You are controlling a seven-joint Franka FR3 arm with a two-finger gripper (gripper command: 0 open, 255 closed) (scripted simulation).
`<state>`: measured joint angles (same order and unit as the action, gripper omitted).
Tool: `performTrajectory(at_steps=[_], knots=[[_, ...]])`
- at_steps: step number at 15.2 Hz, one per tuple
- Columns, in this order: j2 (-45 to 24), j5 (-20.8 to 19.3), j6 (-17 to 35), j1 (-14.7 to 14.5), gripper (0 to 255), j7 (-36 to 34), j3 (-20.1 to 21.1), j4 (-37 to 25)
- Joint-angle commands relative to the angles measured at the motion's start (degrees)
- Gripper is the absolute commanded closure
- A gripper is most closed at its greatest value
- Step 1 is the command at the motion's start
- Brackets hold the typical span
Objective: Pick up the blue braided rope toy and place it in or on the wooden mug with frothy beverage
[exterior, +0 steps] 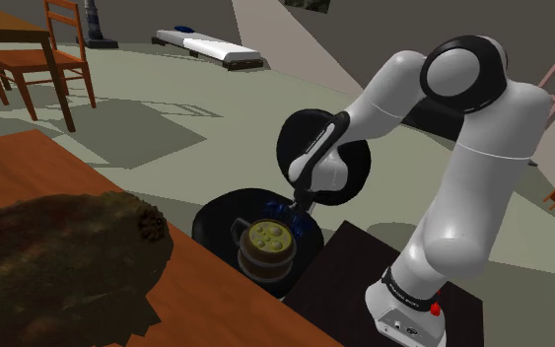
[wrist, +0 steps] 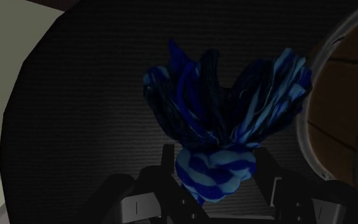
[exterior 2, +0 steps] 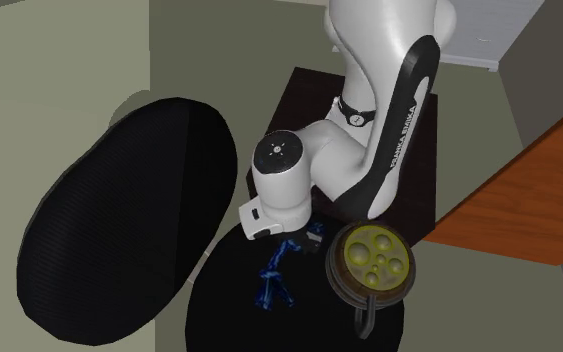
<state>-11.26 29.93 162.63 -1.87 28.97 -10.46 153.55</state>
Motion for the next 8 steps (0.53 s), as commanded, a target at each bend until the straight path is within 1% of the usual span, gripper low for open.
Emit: performTrajectory(at_steps=[1, 5, 8], knots=[[2.2, -3.1, -1.6, -1.0, 255, -2.5, -1.7, 0.5], [6.4, -8.8, -4.5, -2.0, 255, -7.0, -3.8, 1.3], [9.6, -12.7, -6.8, -2.1, 255, -10.1, -4.8, 1.7]])
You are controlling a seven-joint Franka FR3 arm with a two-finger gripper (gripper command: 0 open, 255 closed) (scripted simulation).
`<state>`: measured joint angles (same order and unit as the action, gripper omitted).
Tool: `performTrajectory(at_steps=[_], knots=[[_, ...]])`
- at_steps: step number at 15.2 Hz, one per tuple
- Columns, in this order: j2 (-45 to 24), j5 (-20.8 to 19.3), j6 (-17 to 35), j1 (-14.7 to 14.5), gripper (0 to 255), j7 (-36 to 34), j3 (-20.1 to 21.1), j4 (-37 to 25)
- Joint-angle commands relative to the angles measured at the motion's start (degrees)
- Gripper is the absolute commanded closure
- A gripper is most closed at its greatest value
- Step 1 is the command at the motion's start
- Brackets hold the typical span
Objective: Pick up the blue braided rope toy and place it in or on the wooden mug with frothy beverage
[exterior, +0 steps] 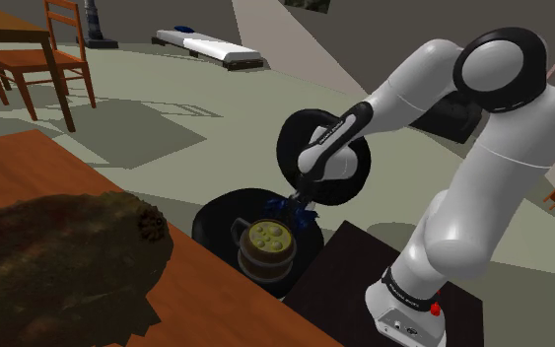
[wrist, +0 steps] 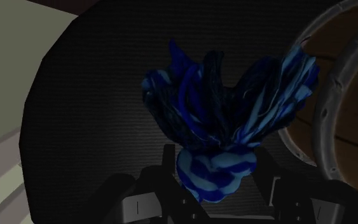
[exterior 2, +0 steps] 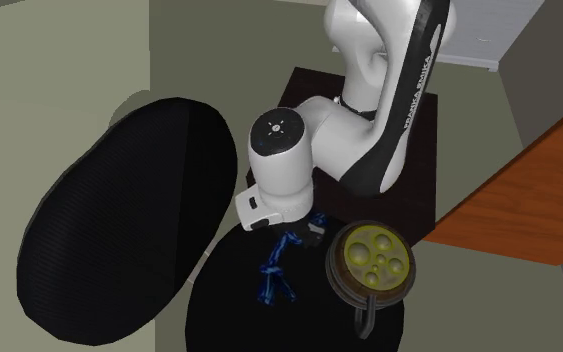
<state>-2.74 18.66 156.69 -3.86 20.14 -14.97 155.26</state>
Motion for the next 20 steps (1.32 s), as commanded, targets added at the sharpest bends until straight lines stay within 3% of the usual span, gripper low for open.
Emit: performTrajectory(at_steps=[1, 9, 20], knots=[[2.1, -2.7, -1.7, -0.1, 255, -2.2, -0.5, 0.1], [9.7, -9.9, -8.8, 1.2, 255, -8.0, -0.7, 0.0], [18.4, -14.8, -19.1, 3.0, 255, -12.3, 0.4, -2.1]])
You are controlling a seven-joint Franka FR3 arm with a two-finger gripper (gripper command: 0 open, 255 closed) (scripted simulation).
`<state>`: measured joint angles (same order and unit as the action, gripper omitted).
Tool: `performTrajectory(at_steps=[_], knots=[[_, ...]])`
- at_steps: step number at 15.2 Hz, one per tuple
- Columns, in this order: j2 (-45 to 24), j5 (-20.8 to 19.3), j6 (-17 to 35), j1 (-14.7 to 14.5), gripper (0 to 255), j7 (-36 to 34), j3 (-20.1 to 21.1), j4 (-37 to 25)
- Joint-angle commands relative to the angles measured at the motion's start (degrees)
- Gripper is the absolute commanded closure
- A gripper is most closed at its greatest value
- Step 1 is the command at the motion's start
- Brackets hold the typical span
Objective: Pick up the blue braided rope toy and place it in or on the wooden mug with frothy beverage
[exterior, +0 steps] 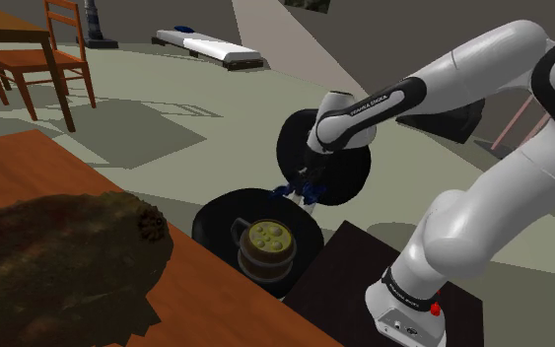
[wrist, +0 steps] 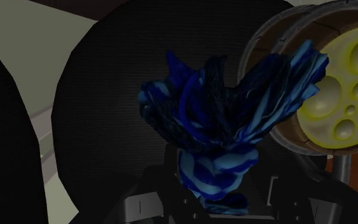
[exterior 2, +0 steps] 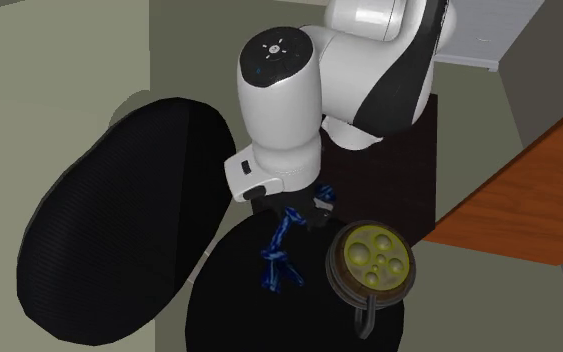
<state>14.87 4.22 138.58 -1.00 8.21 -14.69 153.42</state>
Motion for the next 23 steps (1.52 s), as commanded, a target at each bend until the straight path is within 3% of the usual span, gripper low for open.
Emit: performTrajectory(at_steps=[1, 14, 23], knots=[[1.3, -0.5, -1.8, 0.2, 255, -0.6, 0.3, -0.5], [5.1, 5.6, 1.6, -10.6, 255, -21.1, 15.3, 4.7], [-1.6, 7.7, 10.0, -11.9, 255, -20.2, 15.7, 6.4]])
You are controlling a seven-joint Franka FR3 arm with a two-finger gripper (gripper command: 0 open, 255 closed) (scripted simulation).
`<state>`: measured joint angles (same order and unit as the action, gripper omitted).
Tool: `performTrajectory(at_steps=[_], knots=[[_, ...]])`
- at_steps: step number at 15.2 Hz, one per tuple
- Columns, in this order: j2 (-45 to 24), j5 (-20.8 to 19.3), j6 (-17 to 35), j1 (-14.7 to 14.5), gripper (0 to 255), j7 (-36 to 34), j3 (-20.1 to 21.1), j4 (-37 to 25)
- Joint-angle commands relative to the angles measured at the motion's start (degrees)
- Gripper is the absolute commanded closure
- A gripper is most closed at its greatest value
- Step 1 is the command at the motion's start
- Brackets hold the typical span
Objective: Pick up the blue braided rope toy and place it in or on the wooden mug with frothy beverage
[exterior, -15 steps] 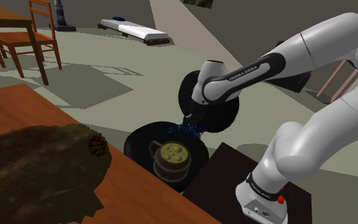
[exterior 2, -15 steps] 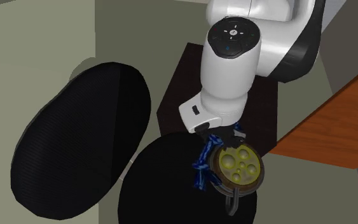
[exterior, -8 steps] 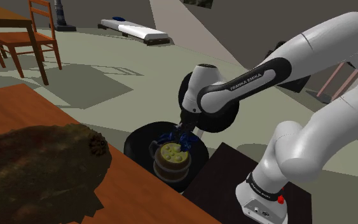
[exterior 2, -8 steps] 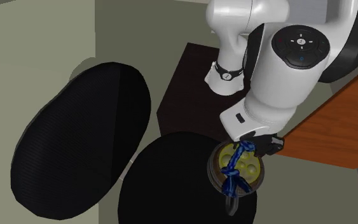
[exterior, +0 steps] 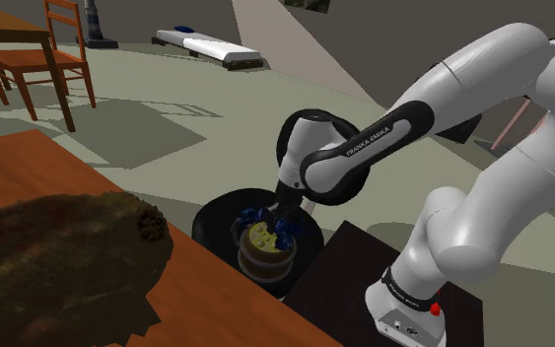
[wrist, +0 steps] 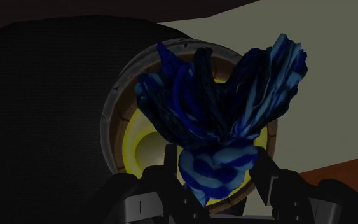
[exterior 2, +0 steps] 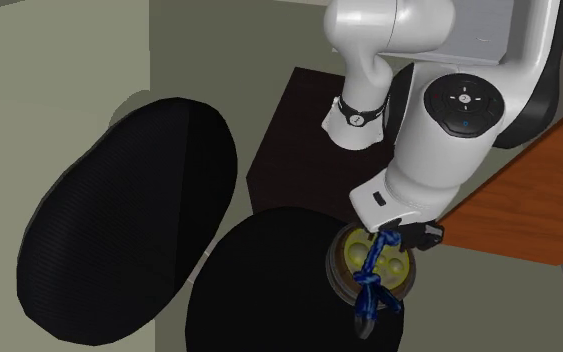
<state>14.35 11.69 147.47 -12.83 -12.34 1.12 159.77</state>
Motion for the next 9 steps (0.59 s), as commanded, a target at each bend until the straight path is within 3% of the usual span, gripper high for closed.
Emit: performTrajectory(at_steps=[1, 5, 9], knots=[[-1.9, 0.6, 2.1, -0.2, 255, 0.7, -0.2, 0.2], [-5.4, 1.9, 5.9, -0.8, 255, 1.9, -0.4, 0.6], [-5.4, 1.9, 5.9, -0.7, 255, 1.9, -0.4, 0.6]])
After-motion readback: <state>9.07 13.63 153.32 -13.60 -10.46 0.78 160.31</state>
